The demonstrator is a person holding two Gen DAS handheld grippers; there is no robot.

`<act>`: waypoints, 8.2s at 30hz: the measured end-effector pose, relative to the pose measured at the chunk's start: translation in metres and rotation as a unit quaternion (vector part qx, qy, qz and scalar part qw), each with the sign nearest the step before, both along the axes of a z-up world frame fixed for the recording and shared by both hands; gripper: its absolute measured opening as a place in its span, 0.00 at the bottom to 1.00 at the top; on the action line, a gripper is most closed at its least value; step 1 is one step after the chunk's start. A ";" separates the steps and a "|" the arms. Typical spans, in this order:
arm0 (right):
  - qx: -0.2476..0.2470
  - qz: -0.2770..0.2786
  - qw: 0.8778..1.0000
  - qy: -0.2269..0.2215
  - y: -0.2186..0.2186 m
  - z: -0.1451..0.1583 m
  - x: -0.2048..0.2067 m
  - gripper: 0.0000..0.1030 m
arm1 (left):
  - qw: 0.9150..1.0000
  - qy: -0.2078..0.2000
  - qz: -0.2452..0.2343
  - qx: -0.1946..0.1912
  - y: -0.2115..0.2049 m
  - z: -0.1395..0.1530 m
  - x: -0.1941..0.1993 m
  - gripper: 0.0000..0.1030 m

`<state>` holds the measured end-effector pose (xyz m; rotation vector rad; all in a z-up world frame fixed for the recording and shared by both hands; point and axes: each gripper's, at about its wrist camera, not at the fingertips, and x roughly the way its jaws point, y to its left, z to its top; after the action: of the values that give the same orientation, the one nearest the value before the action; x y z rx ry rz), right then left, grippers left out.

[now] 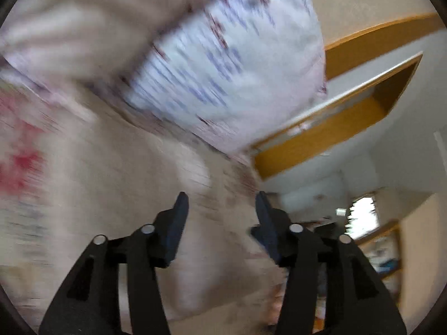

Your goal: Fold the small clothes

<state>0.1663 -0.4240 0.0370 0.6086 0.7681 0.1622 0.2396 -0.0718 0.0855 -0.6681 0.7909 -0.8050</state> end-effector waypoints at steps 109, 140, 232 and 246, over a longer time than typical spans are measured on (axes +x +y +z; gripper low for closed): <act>0.050 0.012 0.998 0.045 -0.031 -0.009 -0.026 0.55 | 0.988 0.012 -0.021 0.155 0.021 -0.053 -0.065 0.71; -0.071 -0.046 0.995 0.060 -0.023 -0.016 0.069 0.30 | 0.976 0.019 0.011 0.217 -0.013 -0.063 -0.003 0.82; 0.056 0.148 0.986 0.047 0.122 -0.037 0.084 0.45 | 0.984 0.117 0.091 0.097 0.146 -0.076 -0.003 0.51; -0.036 0.077 0.995 0.046 0.123 -0.039 0.104 0.10 | 0.948 -0.046 0.094 0.300 0.092 -0.034 -0.061 0.66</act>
<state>0.2700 -0.3014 -0.0022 0.4908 0.9069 0.2494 0.1791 0.0200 0.0520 -0.1535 0.8179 -0.3819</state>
